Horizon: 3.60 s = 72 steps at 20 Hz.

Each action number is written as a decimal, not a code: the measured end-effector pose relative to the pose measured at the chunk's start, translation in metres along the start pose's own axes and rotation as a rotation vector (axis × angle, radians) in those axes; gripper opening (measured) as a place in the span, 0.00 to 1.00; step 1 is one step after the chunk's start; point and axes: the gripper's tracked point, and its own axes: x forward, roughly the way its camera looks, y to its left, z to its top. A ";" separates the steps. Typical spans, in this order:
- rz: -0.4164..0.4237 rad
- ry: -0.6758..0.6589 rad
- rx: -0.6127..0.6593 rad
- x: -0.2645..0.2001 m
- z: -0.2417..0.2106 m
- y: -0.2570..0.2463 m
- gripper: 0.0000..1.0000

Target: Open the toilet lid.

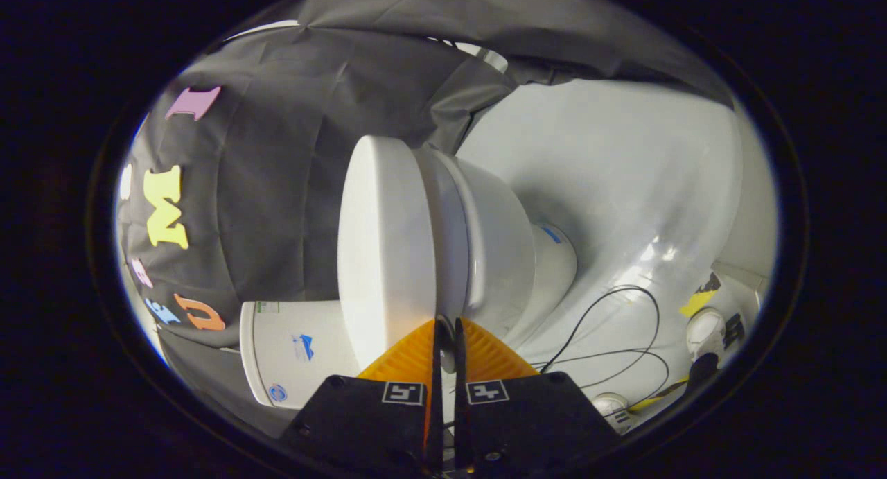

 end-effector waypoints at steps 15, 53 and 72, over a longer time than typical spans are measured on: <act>0.021 -0.027 -0.093 -0.019 0.002 0.024 0.04; -0.058 -0.307 -0.490 -0.075 -0.040 0.145 0.04; -0.092 -0.428 -0.765 -0.086 -0.090 0.224 0.04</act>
